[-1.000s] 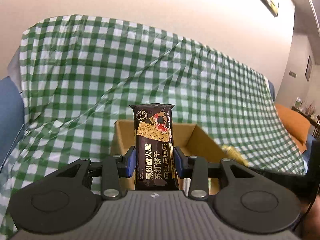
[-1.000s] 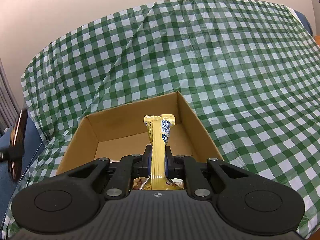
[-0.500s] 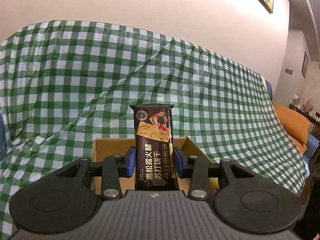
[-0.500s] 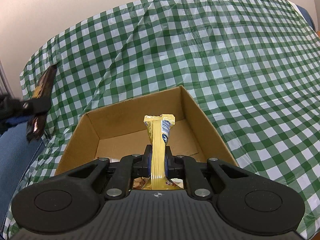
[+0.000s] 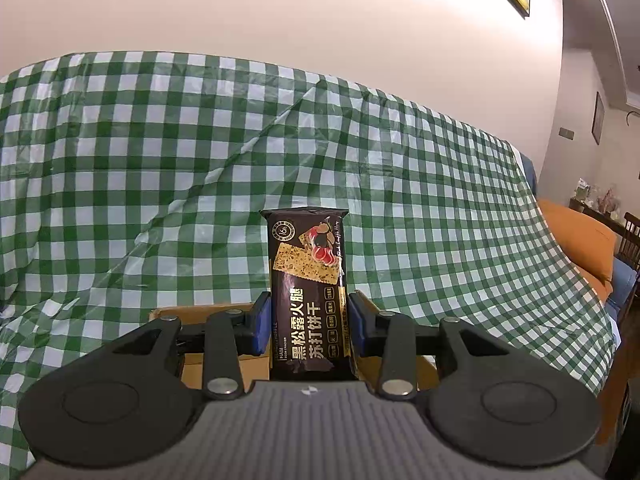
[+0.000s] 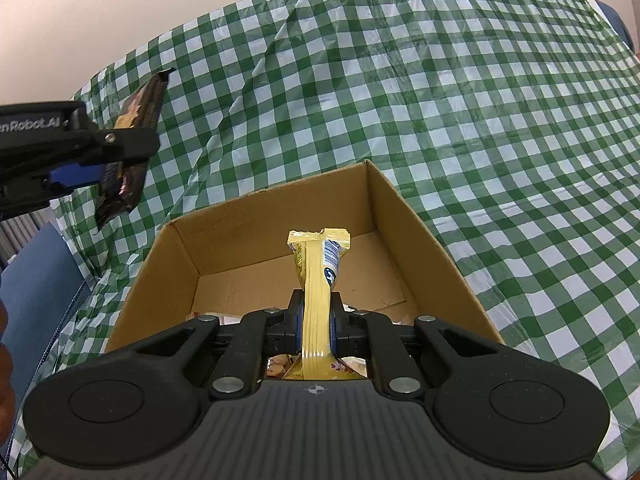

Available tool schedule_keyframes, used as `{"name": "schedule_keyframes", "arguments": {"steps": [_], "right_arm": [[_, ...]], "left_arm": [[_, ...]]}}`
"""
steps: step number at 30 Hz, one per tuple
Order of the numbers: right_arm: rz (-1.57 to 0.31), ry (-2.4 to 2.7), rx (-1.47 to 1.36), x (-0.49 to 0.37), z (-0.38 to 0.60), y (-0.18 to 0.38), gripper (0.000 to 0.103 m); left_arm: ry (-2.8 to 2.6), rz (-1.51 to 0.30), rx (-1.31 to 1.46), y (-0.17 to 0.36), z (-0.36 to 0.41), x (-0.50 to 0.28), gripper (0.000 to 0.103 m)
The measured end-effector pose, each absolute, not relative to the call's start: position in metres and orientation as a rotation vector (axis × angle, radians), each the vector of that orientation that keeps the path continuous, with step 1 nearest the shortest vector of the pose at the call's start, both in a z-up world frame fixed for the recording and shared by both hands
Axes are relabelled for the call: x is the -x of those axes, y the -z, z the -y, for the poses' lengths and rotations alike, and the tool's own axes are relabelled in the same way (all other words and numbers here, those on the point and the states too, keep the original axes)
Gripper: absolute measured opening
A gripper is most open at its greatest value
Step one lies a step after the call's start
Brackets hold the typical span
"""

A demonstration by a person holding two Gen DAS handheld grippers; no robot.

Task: Organize snacks

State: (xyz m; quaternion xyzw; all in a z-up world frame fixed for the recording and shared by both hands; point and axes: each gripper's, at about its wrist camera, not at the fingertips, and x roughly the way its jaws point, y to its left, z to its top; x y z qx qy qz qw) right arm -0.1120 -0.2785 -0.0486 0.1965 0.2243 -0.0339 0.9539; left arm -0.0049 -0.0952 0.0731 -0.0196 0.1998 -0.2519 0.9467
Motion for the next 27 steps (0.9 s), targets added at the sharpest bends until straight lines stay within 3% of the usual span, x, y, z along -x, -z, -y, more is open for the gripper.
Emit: {"name": "schedule_keyframes", "arguments": {"steps": [8,10,11,12,13,14,18,25,27], "right_arm": [[-0.455,0.062,-0.397,0.109,0.28,0.049,0.012],[-0.455,0.065,-0.394,0.109,0.28,0.049,0.014],[-0.462,0.071,-0.392,0.108,0.28,0.049,0.02],[-0.474,0.08,-0.388,0.106,0.279,0.049,0.05],[-0.483,0.105,-0.382,0.105,0.278,0.049,0.069],[-0.482,0.127,-0.375,0.105,0.278,0.049,0.095],[-0.464,0.146,-0.384,0.108,0.281,0.046,0.096],[-0.438,0.183,-0.385,0.129,0.285,0.04,0.102],[-0.409,0.18,-0.383,0.144,0.286,0.036,0.102]], "left_arm": [[0.522,-0.411,0.03,-0.073,0.099,0.002,0.043],[0.513,-0.442,0.021,-0.073,0.101,-0.002,0.058],[0.494,-0.472,0.018,-0.072,0.101,-0.005,0.071],[0.468,-0.484,0.024,-0.071,0.098,-0.005,0.073],[0.447,-0.49,0.032,-0.071,0.094,-0.003,0.073],[0.436,-0.496,0.043,-0.07,0.088,0.0,0.074],[0.387,-0.482,0.045,-0.069,0.061,0.028,0.083],[0.325,-0.456,0.011,-0.056,0.019,0.109,0.086],[0.315,-0.48,0.032,-0.05,0.012,0.129,0.093]]}}
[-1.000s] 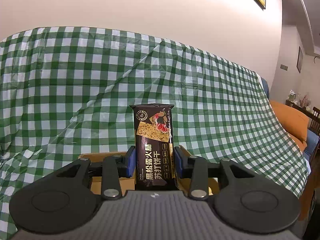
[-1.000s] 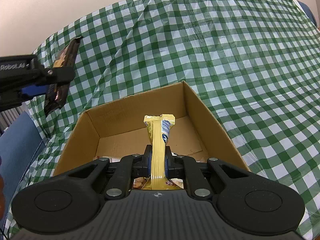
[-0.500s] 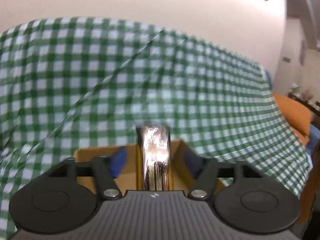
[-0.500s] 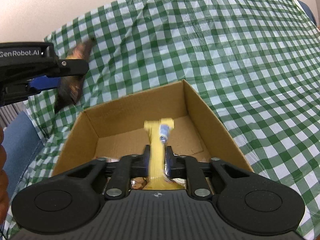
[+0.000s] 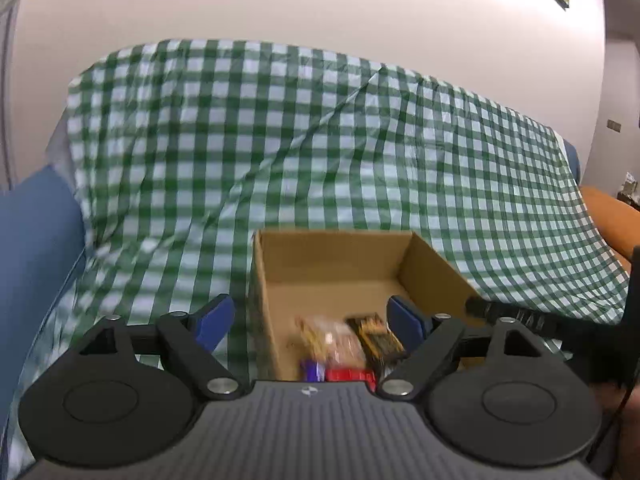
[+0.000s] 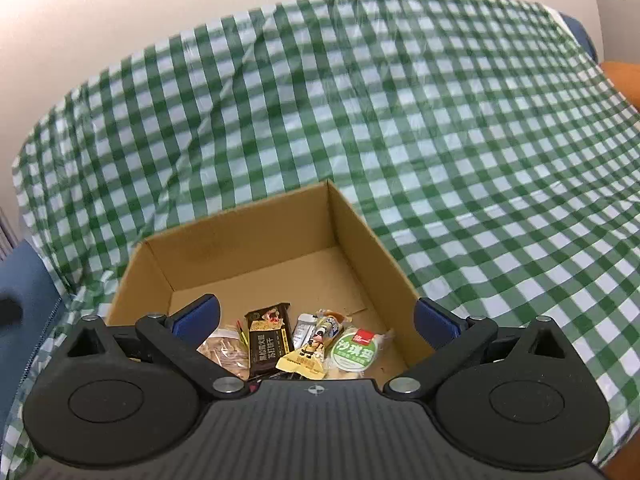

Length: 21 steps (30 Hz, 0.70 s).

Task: Organize snacks

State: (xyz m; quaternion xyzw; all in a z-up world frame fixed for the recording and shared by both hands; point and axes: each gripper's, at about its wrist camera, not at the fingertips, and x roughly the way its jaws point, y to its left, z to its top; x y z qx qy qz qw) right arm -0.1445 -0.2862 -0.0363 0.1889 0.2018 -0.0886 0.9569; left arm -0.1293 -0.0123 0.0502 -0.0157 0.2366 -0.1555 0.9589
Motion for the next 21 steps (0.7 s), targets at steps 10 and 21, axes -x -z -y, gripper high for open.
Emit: {"name": "schedule_keyframes", "arguments": {"steps": [10,21], "right_arm": [[-0.397,0.157,-0.284,0.232,0.289,0.024,0.102],[-0.429,0.125,-0.195,0.262,0.275,0.048,0.102]], "left_arm": [[0.313,-0.644,0.06,-0.013,0.026,0.185,0.103],[0.241,-0.717,0.018,0.004,0.037,0.18,0.103]]}}
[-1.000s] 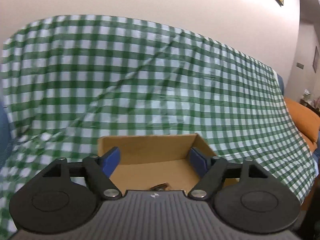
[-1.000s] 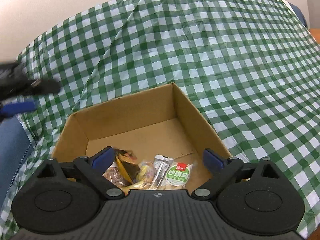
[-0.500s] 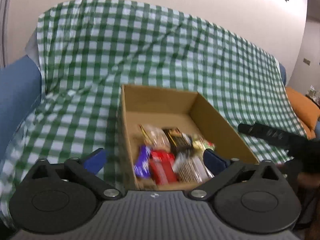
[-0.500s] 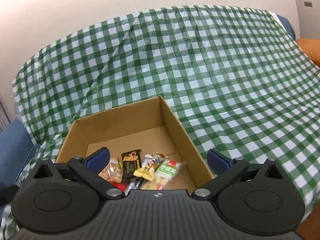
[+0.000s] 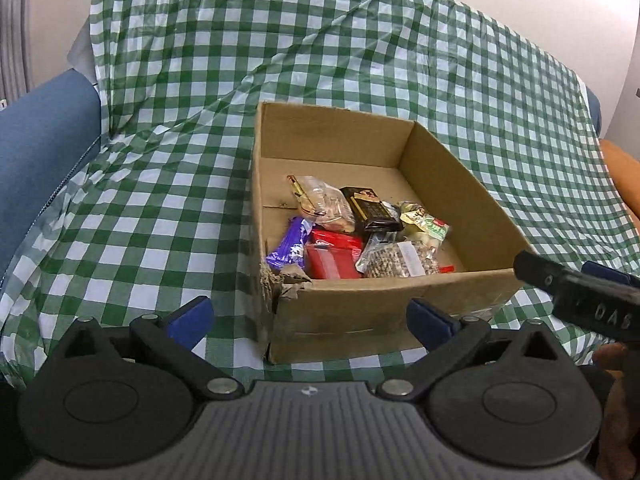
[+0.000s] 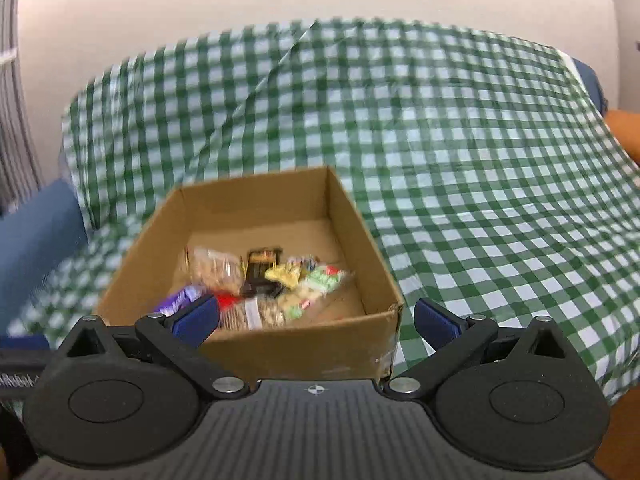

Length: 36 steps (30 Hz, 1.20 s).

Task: Organize snacks

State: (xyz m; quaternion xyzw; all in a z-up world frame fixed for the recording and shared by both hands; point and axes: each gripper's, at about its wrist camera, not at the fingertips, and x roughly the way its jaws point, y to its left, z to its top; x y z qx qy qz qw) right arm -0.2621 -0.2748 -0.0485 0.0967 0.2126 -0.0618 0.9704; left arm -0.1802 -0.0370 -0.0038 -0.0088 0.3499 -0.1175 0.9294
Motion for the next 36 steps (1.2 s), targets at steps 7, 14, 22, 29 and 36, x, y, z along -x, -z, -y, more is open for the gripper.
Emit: {"name": "schedule_keyframes", "arguments": {"steps": [7,14,22,29,36], "right_arm": [[-0.435,0.109,-0.163,0.2558,0.2657,0.0489,0.102],[-0.44,0.106,-0.153,0.2529,0.2624,0.0497,0.102],[-0.443,0.108,-0.163,0.2535,0.2653,0.0504,0.102],[-0.444,0.105,-0.153,0.2528,0.2631,0.0507,0.102],[-0.444,0.106,-0.157,0.2528,0.2631,0.0509,0.102]], "left_arm": [[0.233,-0.73,0.024,0.0061,0.0329,0.1767,0.103],[0.233,-0.734,0.031,0.0087,0.0336,0.1768,0.103],[0.233,-0.735,0.03,0.0106,0.0364,0.1778,0.103],[0.23,-0.738,0.038,0.0106,0.037,0.178,0.103],[0.231,-0.739,0.037,0.0109,0.0376,0.1782,0.103]]}}
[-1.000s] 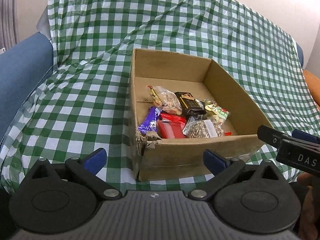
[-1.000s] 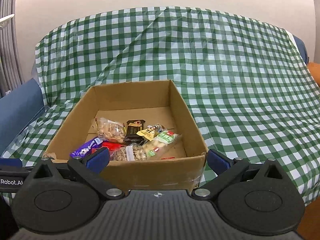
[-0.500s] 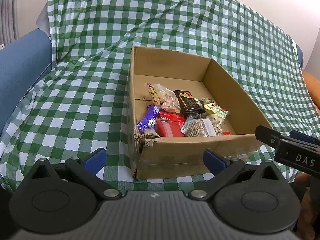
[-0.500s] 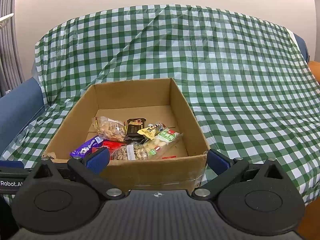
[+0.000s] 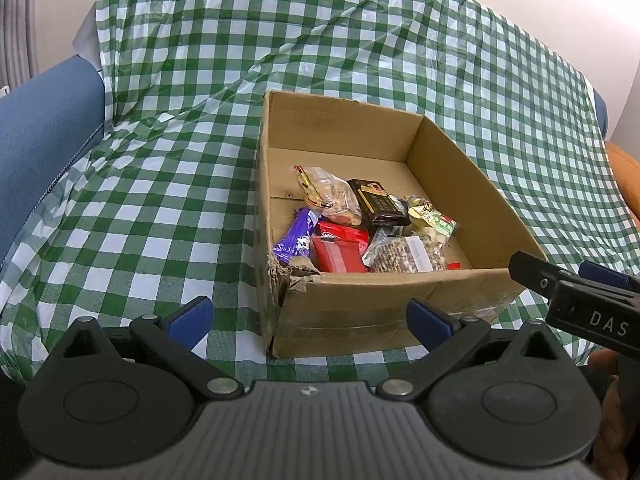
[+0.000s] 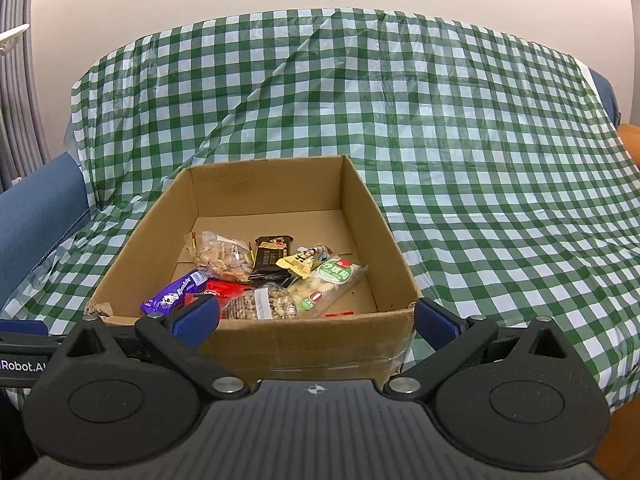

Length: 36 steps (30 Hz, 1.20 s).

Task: Organize snacks

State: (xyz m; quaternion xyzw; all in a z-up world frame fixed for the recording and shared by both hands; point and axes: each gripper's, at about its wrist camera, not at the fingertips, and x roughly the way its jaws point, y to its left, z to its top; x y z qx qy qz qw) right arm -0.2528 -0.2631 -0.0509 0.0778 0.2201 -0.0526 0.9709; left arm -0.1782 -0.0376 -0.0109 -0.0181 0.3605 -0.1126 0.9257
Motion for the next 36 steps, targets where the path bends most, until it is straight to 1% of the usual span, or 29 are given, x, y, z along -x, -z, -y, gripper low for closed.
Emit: {"name": "schedule_keyframes", "arguments": {"steps": [36], "right_arm": [[-0.418,0.12,-0.173,0.255,0.2649,0.0494,0.102]], "left_arm": [[0.238,-0.745,0.018,0.0199,0.041,0.1769,0.103]]}}
